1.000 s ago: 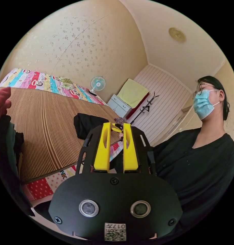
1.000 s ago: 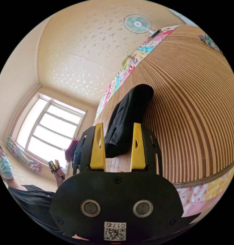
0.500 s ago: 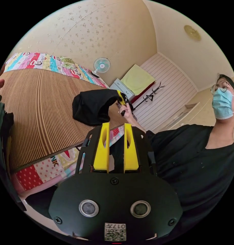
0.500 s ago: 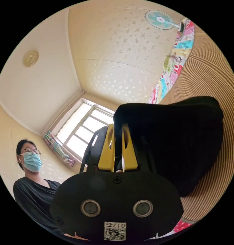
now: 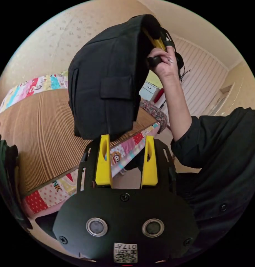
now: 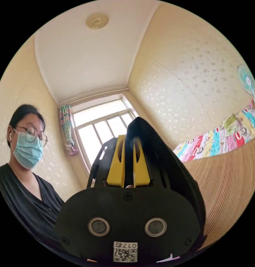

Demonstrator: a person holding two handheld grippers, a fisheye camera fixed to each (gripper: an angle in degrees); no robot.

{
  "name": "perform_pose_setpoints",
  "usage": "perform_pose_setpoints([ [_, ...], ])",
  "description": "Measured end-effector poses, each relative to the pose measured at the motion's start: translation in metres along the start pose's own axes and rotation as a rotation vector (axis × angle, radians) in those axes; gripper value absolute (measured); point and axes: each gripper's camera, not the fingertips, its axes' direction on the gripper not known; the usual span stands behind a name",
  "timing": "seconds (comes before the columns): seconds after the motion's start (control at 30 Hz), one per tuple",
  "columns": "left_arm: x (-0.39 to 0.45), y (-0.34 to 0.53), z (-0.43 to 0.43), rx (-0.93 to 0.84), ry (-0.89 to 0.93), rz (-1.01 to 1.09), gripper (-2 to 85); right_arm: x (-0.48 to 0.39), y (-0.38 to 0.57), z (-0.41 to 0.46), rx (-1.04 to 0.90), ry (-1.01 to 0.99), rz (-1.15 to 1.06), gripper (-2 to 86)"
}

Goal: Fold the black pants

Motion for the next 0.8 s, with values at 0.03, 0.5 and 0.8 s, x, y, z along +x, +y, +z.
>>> perform_pose_setpoints([
  [0.03,0.001,0.003,-0.006,0.024,-0.040,-0.014,17.6,-0.011,0.000,0.001,0.007,-0.009,-0.024,0.5],
  [0.5,0.082,0.031,-0.179,0.576,-0.525,0.137,8.9,-0.168,0.005,0.013,0.022,-0.077,-0.318,0.3],
  [0.8,0.070,-0.038,-0.367,1.015,-0.190,0.012,3.3,-0.212,-0.010,-0.059,0.166,-0.064,-0.429,1.0],
])
